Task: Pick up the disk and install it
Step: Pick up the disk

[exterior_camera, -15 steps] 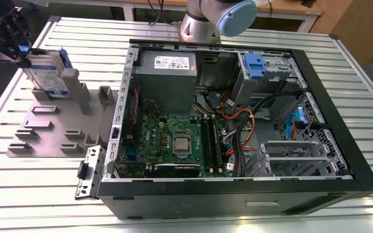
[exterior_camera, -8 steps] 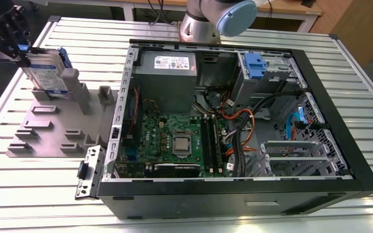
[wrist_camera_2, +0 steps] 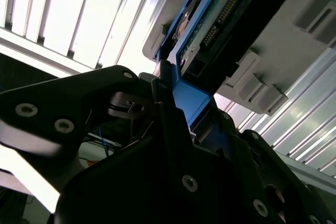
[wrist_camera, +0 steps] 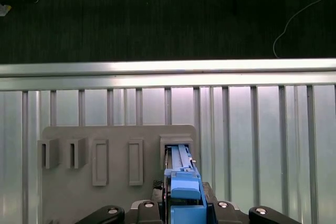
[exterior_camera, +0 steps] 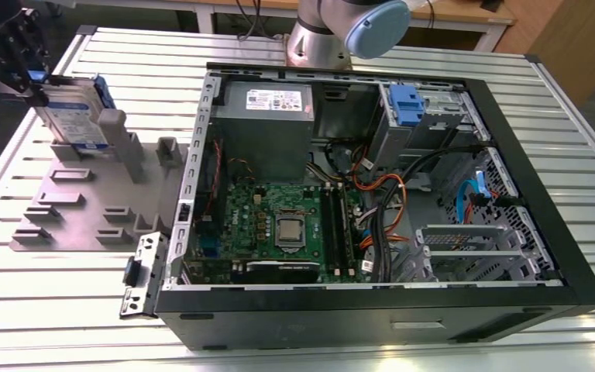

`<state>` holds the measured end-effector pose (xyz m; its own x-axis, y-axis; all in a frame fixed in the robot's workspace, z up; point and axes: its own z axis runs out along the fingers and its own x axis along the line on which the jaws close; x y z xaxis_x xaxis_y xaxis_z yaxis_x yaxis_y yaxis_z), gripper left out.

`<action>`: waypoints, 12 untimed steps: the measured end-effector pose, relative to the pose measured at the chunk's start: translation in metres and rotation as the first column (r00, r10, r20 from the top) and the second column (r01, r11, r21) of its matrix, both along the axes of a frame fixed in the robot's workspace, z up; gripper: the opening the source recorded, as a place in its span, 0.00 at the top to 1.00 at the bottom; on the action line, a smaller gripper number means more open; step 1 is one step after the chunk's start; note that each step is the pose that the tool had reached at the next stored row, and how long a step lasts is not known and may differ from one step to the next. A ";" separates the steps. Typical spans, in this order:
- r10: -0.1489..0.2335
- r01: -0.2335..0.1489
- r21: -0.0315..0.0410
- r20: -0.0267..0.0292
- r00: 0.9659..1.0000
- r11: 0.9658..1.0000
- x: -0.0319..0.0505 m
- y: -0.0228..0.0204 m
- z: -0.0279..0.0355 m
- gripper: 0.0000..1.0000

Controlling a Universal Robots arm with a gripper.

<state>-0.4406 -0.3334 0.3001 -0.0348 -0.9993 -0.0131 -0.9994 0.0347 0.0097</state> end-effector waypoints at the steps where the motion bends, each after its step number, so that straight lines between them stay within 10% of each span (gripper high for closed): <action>1: 0.000 0.000 0.000 0.000 1.000 1.000 0.0000 0.0000 0.0004 0.63; 12: 0.000 0.000 0.000 0.000 1.000 1.000 0.0000 0.0000 0.0069 0.63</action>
<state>-0.4405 -0.3334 0.3070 -0.0348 -0.9993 -0.0133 -0.9994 0.0347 0.0093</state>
